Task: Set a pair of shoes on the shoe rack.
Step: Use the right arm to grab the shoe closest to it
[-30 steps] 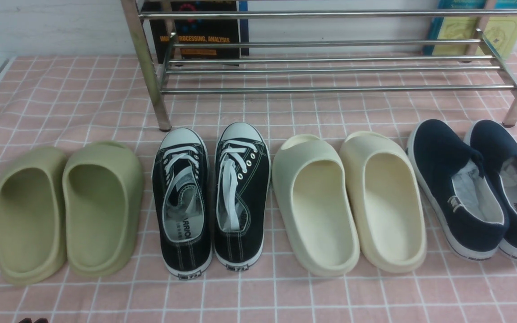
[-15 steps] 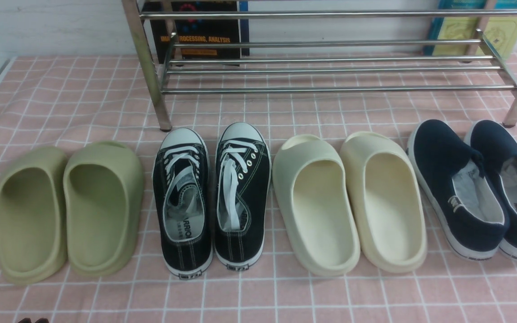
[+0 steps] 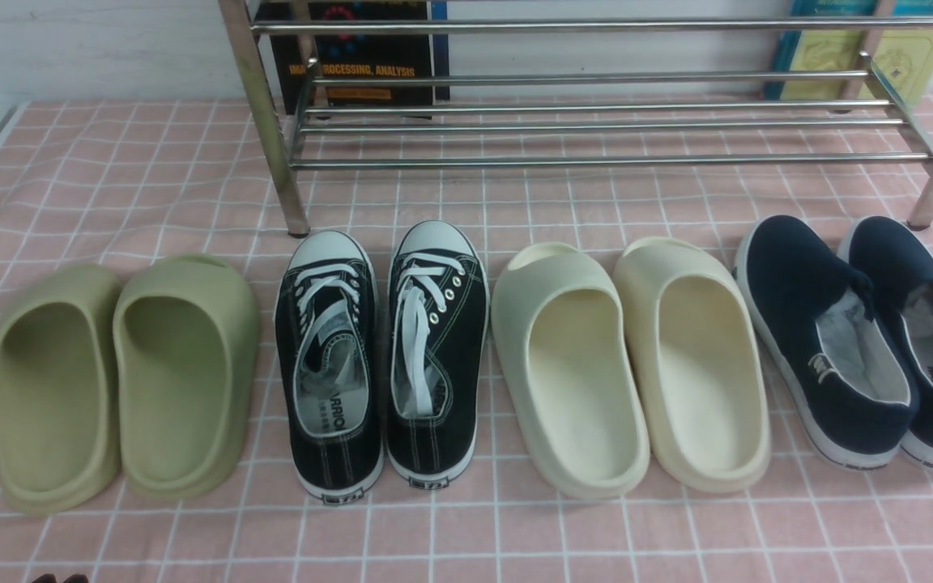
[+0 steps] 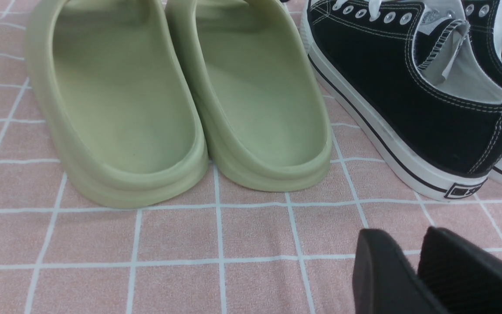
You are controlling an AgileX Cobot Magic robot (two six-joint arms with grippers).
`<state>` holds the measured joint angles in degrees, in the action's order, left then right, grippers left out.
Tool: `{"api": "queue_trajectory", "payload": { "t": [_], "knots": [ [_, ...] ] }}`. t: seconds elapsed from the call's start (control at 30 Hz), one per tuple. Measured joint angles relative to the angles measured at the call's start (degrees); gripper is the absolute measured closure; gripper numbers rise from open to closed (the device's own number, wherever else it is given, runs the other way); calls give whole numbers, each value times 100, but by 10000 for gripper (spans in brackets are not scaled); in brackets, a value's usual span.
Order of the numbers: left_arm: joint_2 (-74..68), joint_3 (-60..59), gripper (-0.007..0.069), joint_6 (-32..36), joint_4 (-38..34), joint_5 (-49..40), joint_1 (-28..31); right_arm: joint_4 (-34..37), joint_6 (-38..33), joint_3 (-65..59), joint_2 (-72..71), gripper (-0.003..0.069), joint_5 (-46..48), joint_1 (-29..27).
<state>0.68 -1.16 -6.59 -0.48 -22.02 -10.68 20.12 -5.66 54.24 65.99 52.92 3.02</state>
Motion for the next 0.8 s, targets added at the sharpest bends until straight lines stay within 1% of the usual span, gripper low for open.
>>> {"api": "queue_trajectory", "payload": {
  "t": [0.07,0.13,0.2,0.23,0.27,0.3,0.33,0.37,0.43,0.5,0.57,0.8],
  "knots": [
    [0,0,450,0,0,0,0,88,-226,281,157,509,78,0],
    [0,0,447,0,0,0,0,41,-343,566,310,420,105,0],
    [0,0,445,0,0,0,0,-132,-364,808,478,309,107,0],
    [0,0,445,0,0,0,0,-239,-364,900,584,243,102,0],
    [0,0,444,0,0,0,0,-239,-364,912,584,243,102,0],
    [0,0,443,0,0,0,0,-407,-364,951,764,153,63,0],
    [0,0,443,0,0,0,0,-431,-364,956,787,144,63,0],
    [0,0,444,0,0,0,0,-589,-364,974,989,85,41,0],
    [0,0,442,0,0,0,0,-723,-338,973,1222,50,17,0],
    [0,0,440,0,0,0,0,-862,-248,973,1540,41,-54,12],
    [0,0,436,0,0,0,0,-981,-171,973,1857,58,-182,70],
    [0,0,428,0,0,0,0,-1237,-133,973,2688,211,-834,509]
  ]
}}
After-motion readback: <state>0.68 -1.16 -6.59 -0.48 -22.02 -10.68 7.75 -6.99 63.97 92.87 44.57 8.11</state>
